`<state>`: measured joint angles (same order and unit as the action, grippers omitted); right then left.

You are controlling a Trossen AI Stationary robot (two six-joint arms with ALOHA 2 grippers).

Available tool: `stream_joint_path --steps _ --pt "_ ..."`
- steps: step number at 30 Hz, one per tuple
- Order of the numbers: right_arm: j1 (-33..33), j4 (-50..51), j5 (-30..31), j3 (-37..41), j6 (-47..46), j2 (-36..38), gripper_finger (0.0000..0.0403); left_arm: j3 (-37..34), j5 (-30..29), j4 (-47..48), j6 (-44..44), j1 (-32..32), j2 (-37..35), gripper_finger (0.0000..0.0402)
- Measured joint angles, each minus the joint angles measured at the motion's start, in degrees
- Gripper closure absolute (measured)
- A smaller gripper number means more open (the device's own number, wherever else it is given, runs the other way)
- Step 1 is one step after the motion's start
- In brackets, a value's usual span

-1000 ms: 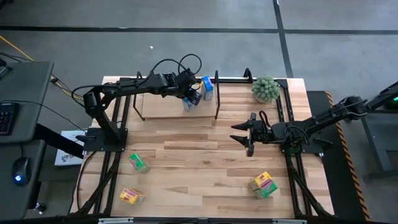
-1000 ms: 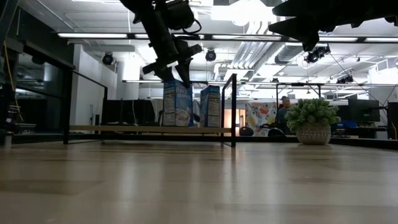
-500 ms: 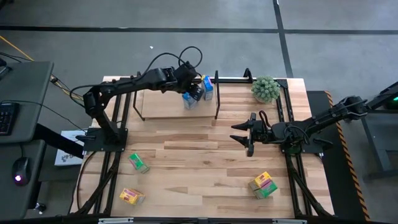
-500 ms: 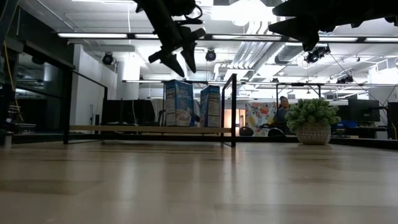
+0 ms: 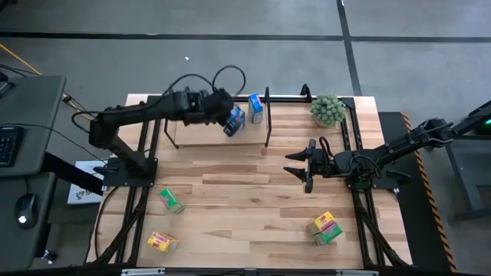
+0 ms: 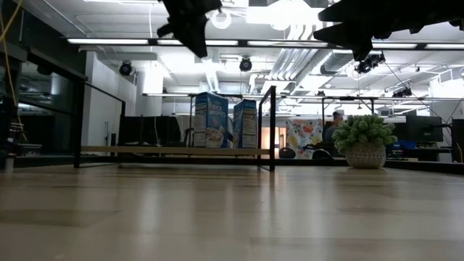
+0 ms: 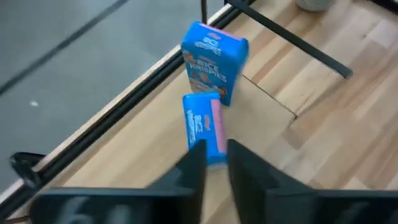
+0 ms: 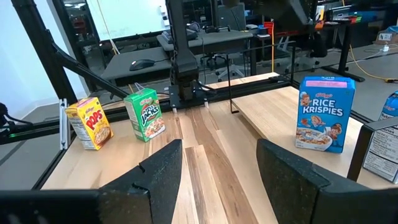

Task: Stack cereal on shelf
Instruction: Put the blue cereal box on the shelf aligned with the blue cereal box

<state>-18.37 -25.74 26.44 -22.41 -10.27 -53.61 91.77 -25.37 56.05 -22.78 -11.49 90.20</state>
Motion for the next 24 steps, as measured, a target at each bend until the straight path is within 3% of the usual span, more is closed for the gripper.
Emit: stream_joint_path --steps 4,9,16,24 --pt "0.00 0.01 0.00 0.00 -0.16 0.00 0.0203 -2.74 -3.91 -0.68 -1.23 5.23 -0.05 0.0390" --pt "0.00 0.02 0.00 0.00 -0.19 0.01 0.0203 -15.39 -5.19 -7.91 -2.61 8.21 0.06 0.0399" --pt "0.00 0.02 0.07 0.00 0.18 0.01 0.0203 -31.42 -3.62 -27.76 -1.65 6.50 0.08 0.0401" --pt "0.01 0.28 0.11 0.00 0.22 -0.02 0.0203 -36.99 -5.49 -38.24 0.91 4.44 0.08 0.0401"
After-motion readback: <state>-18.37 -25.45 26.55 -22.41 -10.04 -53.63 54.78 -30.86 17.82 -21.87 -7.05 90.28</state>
